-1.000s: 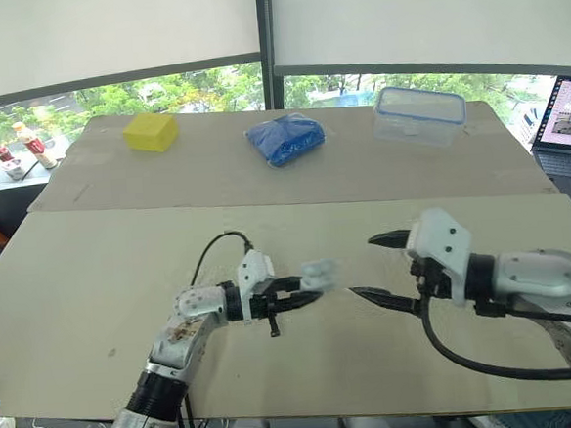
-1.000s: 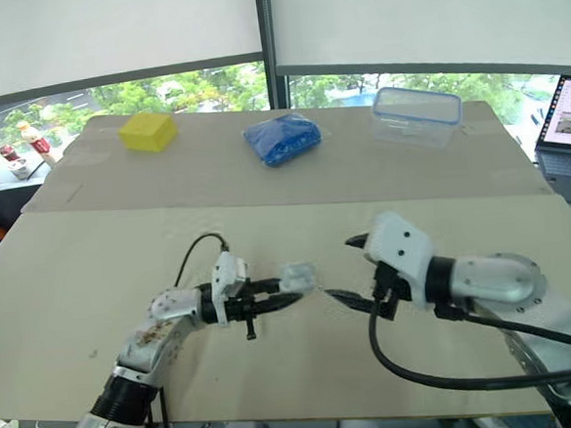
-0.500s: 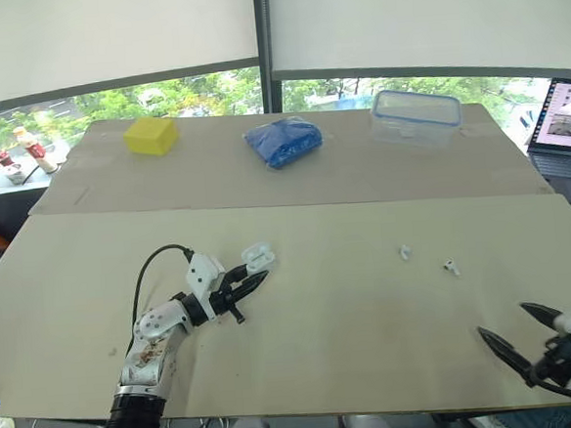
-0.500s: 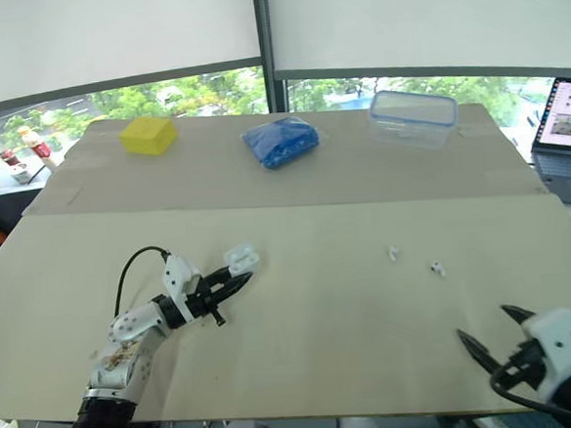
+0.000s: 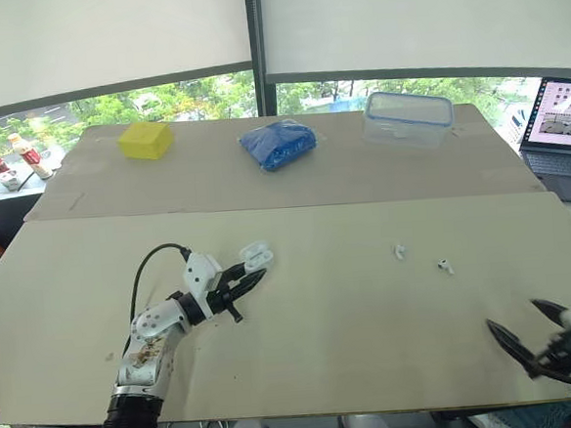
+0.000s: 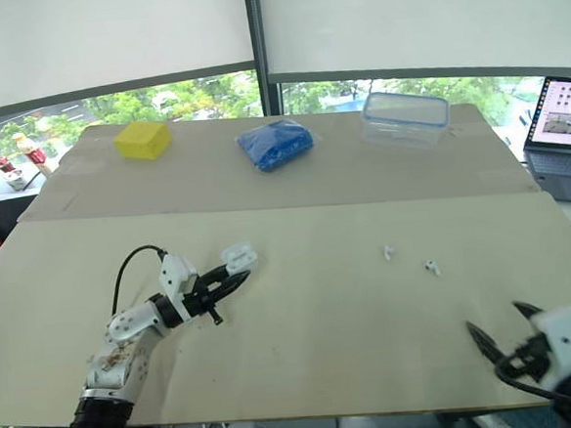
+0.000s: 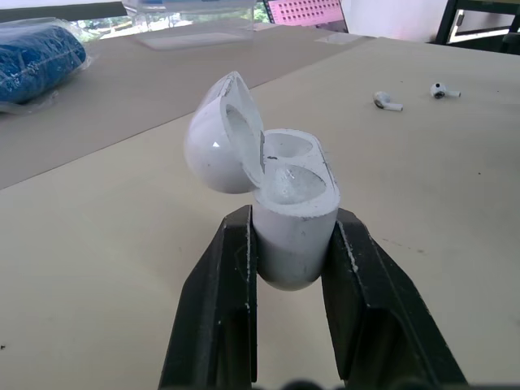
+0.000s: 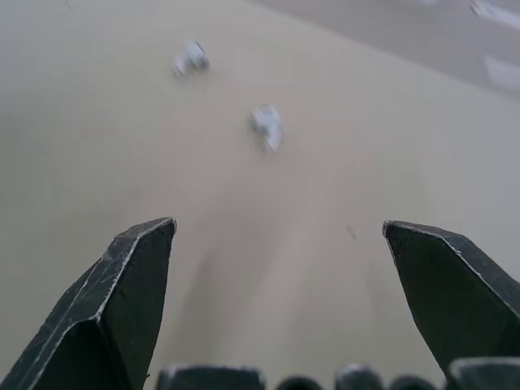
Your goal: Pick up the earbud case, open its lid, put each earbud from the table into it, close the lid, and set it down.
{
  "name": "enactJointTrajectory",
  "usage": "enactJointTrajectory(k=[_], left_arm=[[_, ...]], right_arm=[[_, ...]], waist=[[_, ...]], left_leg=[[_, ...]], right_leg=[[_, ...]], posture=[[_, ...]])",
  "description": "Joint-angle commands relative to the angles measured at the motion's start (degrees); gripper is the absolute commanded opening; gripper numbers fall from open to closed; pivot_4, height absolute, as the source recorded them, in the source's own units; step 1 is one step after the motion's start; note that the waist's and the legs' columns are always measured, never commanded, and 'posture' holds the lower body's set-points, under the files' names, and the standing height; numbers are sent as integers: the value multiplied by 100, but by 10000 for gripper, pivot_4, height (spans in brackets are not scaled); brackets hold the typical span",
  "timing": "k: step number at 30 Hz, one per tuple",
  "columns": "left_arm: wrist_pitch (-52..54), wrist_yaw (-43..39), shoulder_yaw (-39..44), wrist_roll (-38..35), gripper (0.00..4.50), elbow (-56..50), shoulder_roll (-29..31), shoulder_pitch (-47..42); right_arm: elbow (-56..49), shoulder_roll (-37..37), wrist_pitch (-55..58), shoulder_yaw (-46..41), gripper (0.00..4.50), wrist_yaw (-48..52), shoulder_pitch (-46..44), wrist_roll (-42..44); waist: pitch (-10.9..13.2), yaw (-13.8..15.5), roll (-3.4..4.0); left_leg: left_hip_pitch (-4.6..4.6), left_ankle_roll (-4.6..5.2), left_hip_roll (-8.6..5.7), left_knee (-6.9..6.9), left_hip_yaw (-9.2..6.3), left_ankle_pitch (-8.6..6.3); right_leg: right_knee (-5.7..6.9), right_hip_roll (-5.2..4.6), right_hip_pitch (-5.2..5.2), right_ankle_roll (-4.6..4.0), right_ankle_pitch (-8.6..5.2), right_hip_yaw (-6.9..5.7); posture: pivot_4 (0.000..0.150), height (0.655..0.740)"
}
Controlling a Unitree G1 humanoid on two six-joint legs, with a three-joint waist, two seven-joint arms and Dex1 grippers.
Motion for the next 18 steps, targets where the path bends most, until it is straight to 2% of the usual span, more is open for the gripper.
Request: enactJointTrajectory(k=[1, 5, 12, 18], left_arm=[[-62, -70, -77, 6, 5851, -183, 35, -100], [-81, -134, -142, 18, 5852, -143, 40, -150], [-62, -174, -248, 31, 5851, -169, 41, -179], [-102, -161, -274, 49, 5851, -159, 55, -160]], right_arm=[[-576, -39, 843, 623, 45000, -605, -653, -148], [-472, 83, 1746, 1274, 45000, -1308, -1530, -548], [629, 714, 2253, 1899, 45000, -2170, -3028, -917], [1285, 1162, 2341, 1871, 45000, -2630, -3437, -996]], waist=[[0, 18, 0], [0, 70, 0], [0, 47, 1], [-1, 50, 2]], left_leg=[[-2, 0, -1, 1, 0, 0], [-8, 0, -3, 0, -2, 0], [-18, 0, -2, -1, -4, 0], [-31, 0, -4, -1, -4, 0]], right_leg=[[-1, -1, -1, 1, 0, 0], [-3, -1, -7, 1, 1, -1], [-7, -1, -17, 1, 1, -5], [-3, -2, -32, 0, 1, -5]], posture=[[1500, 6995], [1500, 6995], [1500, 6995], [1500, 6995]])
